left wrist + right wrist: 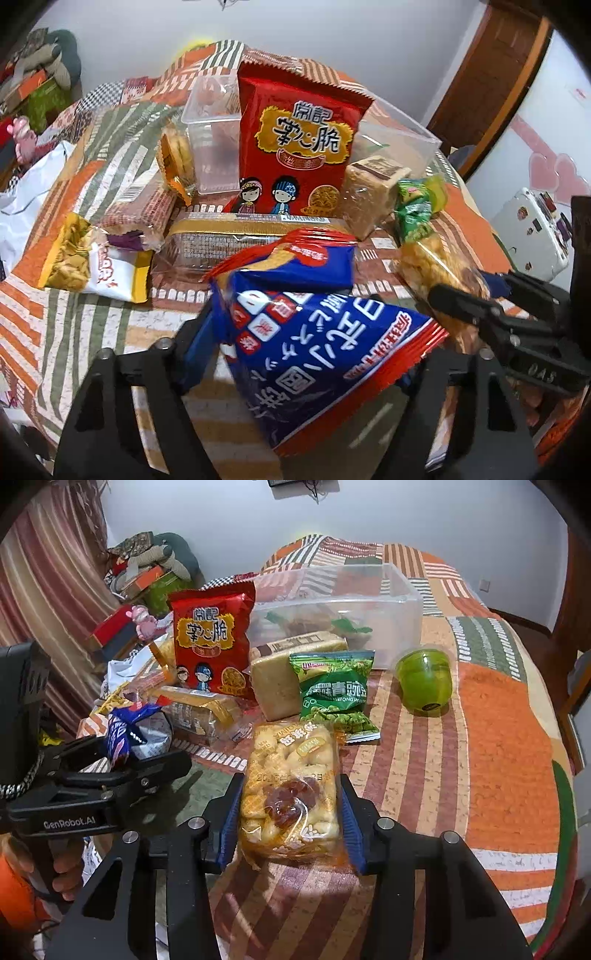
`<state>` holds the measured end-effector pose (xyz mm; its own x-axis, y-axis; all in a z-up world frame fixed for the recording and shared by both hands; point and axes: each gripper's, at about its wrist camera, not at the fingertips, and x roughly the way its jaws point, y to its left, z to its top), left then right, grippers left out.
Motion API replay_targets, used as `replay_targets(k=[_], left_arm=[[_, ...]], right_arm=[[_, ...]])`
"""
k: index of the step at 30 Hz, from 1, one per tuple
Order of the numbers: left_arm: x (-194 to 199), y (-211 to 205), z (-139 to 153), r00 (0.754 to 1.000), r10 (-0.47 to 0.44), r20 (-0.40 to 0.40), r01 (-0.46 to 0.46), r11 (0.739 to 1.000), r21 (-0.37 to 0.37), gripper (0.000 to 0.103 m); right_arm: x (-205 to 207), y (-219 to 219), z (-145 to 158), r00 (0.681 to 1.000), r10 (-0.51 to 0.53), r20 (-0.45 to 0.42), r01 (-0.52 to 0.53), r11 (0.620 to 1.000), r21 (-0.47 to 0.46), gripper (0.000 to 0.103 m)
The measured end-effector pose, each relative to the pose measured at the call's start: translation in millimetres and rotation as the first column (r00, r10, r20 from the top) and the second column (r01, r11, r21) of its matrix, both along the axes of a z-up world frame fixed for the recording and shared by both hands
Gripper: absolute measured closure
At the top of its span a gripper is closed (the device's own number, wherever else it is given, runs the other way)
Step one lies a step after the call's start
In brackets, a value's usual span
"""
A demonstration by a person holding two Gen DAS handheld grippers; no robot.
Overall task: Organize snacks
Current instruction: 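Lower both held packs into the clear plastic box and open both tools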
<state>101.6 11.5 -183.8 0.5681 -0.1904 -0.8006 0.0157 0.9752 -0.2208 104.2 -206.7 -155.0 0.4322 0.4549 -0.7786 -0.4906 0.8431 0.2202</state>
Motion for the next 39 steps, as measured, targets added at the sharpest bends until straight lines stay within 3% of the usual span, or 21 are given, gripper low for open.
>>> replay_targets(k=[12,27,32,39], left_arm=[[-22.5,0.6,54.3,0.989,-0.017,0.147,0.019,1.000,-0.011,0.038],[11.3,13.7,108.6,0.956,-0.005,0.293,-0.001,1.000,0.020,0.038],[22.7,23.8,120.9,0.948,0.010,0.318,-0.011,1.000,0.001,0.038],[48.9,26.1,132.9,0.935,0.003,0.354,-0.016,0.999,0.035,0.038]], right_arm=[[-9.2,-7.6,39.8,0.994,-0.013,0.111,0.007,0.999,0.052,0.061],[17.6,-4.0,89.4,0.964,-0.066,0.258,0.038,0.993,0.111,0.061],[27.2,-2.3,99.4,0.953,-0.079,0.293,0.045,0.992,0.121,0.061],[46.6,2.5,111.9,0.939,-0.097,0.329,0.051,0.988,0.148,0.061]])
